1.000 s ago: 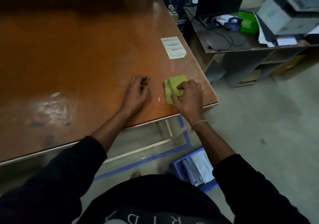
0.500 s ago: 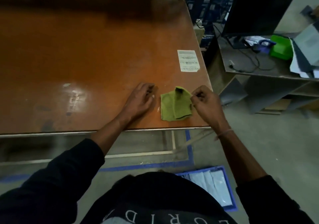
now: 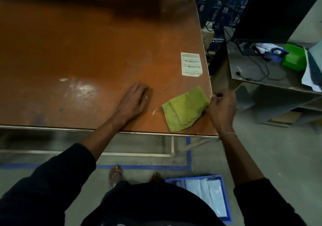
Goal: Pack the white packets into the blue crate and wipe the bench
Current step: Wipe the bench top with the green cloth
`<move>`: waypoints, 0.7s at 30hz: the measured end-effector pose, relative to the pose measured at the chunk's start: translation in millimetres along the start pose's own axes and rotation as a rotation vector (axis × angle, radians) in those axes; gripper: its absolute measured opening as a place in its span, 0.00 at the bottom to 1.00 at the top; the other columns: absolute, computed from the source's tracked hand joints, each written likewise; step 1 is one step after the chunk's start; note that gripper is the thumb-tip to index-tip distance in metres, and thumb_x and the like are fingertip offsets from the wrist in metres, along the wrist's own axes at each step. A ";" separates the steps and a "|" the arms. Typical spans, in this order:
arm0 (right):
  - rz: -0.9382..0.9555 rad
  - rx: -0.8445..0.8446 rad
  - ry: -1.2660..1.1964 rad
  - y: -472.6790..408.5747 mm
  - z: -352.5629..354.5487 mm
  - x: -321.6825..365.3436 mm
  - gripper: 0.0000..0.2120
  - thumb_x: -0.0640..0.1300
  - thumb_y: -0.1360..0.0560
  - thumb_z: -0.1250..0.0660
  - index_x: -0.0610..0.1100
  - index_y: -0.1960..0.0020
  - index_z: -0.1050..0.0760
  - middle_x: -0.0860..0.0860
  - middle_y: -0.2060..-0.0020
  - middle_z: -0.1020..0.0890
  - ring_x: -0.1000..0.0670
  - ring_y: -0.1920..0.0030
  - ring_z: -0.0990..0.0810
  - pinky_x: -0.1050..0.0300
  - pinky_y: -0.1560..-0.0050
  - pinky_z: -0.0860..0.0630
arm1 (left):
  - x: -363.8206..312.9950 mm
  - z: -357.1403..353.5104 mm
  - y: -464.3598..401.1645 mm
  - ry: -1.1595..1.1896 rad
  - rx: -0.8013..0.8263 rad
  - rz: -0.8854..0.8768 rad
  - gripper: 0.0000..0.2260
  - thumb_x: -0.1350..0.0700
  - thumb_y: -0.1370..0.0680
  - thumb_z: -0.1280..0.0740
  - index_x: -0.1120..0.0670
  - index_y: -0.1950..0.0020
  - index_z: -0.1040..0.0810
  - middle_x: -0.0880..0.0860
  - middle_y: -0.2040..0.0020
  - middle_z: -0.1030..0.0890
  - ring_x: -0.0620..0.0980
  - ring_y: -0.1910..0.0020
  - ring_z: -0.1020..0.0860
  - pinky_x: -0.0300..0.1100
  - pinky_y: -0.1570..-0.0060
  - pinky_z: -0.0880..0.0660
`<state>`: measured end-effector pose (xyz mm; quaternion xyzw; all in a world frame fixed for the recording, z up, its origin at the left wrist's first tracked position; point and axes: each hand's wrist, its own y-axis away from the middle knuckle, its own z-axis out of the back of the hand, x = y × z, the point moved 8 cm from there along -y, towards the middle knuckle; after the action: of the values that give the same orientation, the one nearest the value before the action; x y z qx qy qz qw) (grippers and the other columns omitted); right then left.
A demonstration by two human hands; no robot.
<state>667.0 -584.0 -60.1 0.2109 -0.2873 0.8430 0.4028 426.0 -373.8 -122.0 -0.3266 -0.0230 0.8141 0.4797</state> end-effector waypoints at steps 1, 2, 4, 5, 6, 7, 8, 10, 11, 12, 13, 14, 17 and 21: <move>0.073 -0.060 -0.042 5.6 4.6 14.7 0.06 0.35 0.25 0.36 0.38 0.50 0.22 0.42 0.52 0.24 0.45 0.51 0.24 0.62 0.52 0.35 | 0.2 -0.1 -0.2 -0.006 0.004 0.001 0.14 0.59 0.18 0.36 0.60 0.33 0.26 0.59 0.40 0.24 0.56 0.42 0.25 0.50 0.41 0.26; 0.148 -0.097 -0.093 11.3 7.8 30.2 0.05 0.35 0.24 0.36 0.39 0.50 0.23 0.44 0.52 0.25 0.47 0.53 0.24 0.63 0.53 0.34 | 1.1 -0.7 -0.6 -0.009 0.007 0.002 0.14 0.59 0.18 0.36 0.60 0.33 0.26 0.59 0.40 0.24 0.56 0.42 0.25 0.51 0.41 0.26; 0.288 -0.067 -0.186 23.5 5.5 59.7 0.04 0.36 0.23 0.36 0.40 0.50 0.24 0.48 0.52 0.25 0.49 0.54 0.24 0.59 0.55 0.28 | 3.4 -1.9 -1.0 -0.004 0.015 0.010 0.15 0.59 0.19 0.36 0.60 0.32 0.26 0.58 0.39 0.24 0.56 0.41 0.25 0.50 0.41 0.26; 0.351 -0.022 -0.204 31.1 0.5 71.9 0.04 0.36 0.23 0.36 0.41 0.50 0.24 0.49 0.52 0.25 0.49 0.53 0.24 0.56 0.54 0.26 | 4.3 -3.0 -0.8 0.000 0.021 0.015 0.15 0.58 0.19 0.36 0.60 0.32 0.26 0.58 0.38 0.24 0.55 0.41 0.25 0.49 0.40 0.26; 0.401 0.024 -0.199 38.7 -5.7 81.7 0.04 0.37 0.23 0.36 0.41 0.49 0.24 0.49 0.52 0.24 0.48 0.52 0.23 0.55 0.53 0.25 | 5.1 -3.4 -0.5 0.002 0.024 0.017 0.16 0.58 0.19 0.36 0.59 0.32 0.26 0.57 0.37 0.25 0.55 0.40 0.25 0.49 0.39 0.26; 0.420 0.063 -0.168 44.5 -14.4 85.6 0.05 0.37 0.23 0.37 0.41 0.49 0.23 0.47 0.52 0.23 0.47 0.51 0.23 0.53 0.51 0.25 | 5.6 -3.7 -0.4 -0.003 0.025 0.015 0.16 0.58 0.19 0.36 0.59 0.31 0.26 0.57 0.37 0.25 0.55 0.40 0.25 0.49 0.39 0.26; 0.397 0.103 -0.104 48.3 -27.0 83.0 0.07 0.39 0.23 0.37 0.40 0.48 0.23 0.46 0.50 0.22 0.46 0.49 0.23 0.51 0.48 0.25 | 5.2 -4.1 -0.3 -0.015 0.025 0.010 0.16 0.58 0.19 0.36 0.59 0.32 0.26 0.57 0.37 0.25 0.55 0.40 0.25 0.48 0.39 0.27; 0.247 0.206 0.129 52.2 -60.5 62.8 0.16 0.47 0.23 0.40 0.39 0.40 0.25 0.41 0.41 0.23 0.40 0.39 0.25 0.44 0.37 0.28 | 3.7 -5.4 -0.2 -0.051 0.022 -0.007 0.15 0.58 0.18 0.36 0.60 0.32 0.26 0.58 0.37 0.25 0.56 0.40 0.25 0.47 0.39 0.29; 0.151 0.266 0.249 54.8 -76.6 50.0 0.23 0.52 0.22 0.42 0.38 0.34 0.28 0.37 0.34 0.27 0.36 0.32 0.30 0.40 0.29 0.34 | 2.9 -6.0 -0.2 -0.069 0.018 -0.016 0.15 0.59 0.18 0.36 0.60 0.33 0.25 0.59 0.37 0.24 0.57 0.40 0.25 0.47 0.39 0.30; 0.063 0.319 0.320 57.4 -89.8 40.3 0.29 0.56 0.21 0.46 0.37 0.28 0.33 0.34 0.27 0.34 0.34 0.25 0.39 0.37 0.24 0.43 | 2.4 -6.7 -0.2 -0.086 0.015 -0.021 0.14 0.59 0.18 0.36 0.61 0.33 0.25 0.59 0.38 0.24 0.57 0.40 0.25 0.47 0.39 0.31; -0.004 0.354 0.348 59.9 -99.3 36.2 0.35 0.60 0.20 0.49 0.35 0.24 0.39 0.31 0.24 0.42 0.33 0.22 0.47 0.36 0.22 0.52 | 2.3 -7.4 -0.6 -0.100 0.015 -0.024 0.14 0.59 0.18 0.36 0.61 0.33 0.25 0.59 0.38 0.24 0.58 0.40 0.25 0.47 0.38 0.31; -0.048 0.367 0.357 61.8 -106.2 37.0 0.38 0.62 0.20 0.53 0.35 0.22 0.44 0.30 0.22 0.48 0.33 0.21 0.54 0.35 0.22 0.57 | 2.2 -8.5 -0.5 -0.111 0.016 -0.025 0.14 0.59 0.18 0.36 0.61 0.33 0.25 0.59 0.38 0.24 0.59 0.40 0.25 0.48 0.38 0.31; -0.071 0.360 0.389 66.6 -116.4 49.1 0.39 0.64 0.20 0.56 0.36 0.21 0.43 0.29 0.22 0.52 0.31 0.21 0.59 0.32 0.24 0.61 | 2.3 -11.1 -2.0 -0.113 0.040 -0.038 0.14 0.59 0.18 0.36 0.61 0.33 0.25 0.60 0.37 0.24 0.59 0.39 0.26 0.50 0.38 0.30; 0.187 0.455 0.447 75.7 -113.6 52.8 0.27 0.57 0.21 0.50 0.40 0.32 0.34 0.29 0.24 0.43 0.29 0.22 0.51 0.29 0.25 0.54 | 11.5 -5.7 -11.6 -0.110 0.102 -0.036 0.17 0.56 0.18 0.37 0.60 0.31 0.27 0.60 0.35 0.24 0.58 0.38 0.27 0.51 0.37 0.29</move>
<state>561.4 -518.7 -137.6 0.0780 -0.0146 0.9444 0.3192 434.2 -359.9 -128.2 -0.2561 -0.0135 0.8221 0.5083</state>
